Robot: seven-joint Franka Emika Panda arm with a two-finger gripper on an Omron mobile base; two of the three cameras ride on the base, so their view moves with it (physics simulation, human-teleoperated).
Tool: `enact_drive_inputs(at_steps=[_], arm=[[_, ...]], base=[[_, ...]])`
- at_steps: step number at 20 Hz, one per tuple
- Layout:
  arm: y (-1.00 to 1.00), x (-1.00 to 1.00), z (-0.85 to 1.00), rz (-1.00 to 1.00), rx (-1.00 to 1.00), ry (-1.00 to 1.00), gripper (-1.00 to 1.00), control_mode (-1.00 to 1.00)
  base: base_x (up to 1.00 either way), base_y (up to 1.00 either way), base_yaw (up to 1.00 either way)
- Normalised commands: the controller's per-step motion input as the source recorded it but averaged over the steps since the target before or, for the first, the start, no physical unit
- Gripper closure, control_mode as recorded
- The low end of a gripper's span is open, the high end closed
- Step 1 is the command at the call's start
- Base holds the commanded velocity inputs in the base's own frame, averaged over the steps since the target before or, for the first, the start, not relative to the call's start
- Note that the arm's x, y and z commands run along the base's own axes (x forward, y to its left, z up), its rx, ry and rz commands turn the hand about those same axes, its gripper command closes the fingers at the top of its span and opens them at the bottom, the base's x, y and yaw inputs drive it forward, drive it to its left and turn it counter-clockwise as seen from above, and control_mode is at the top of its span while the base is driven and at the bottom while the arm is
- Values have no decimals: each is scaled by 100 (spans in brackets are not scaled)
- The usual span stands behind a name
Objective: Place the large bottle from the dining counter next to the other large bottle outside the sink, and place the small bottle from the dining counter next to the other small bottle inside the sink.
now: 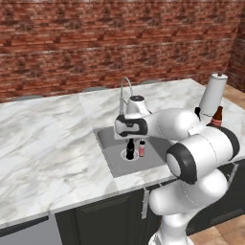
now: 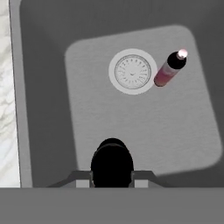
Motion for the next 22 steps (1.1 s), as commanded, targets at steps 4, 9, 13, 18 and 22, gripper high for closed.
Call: enact_drive_inputs(at_steps=[4,9,13,18,22], arm=[[8,5,-28,0,0,0,100,-100],[5,16,-26,0,0,0,100,-100],[0,28,-11,0,0,0,100,-100],[4,22,-4,0,0,0,100,-100],[15,6,-10,0,0,0,100,-100]], base=[[0,0,0],[0,0,0],[0,0,0],[0,0,0],[0,0,0]])
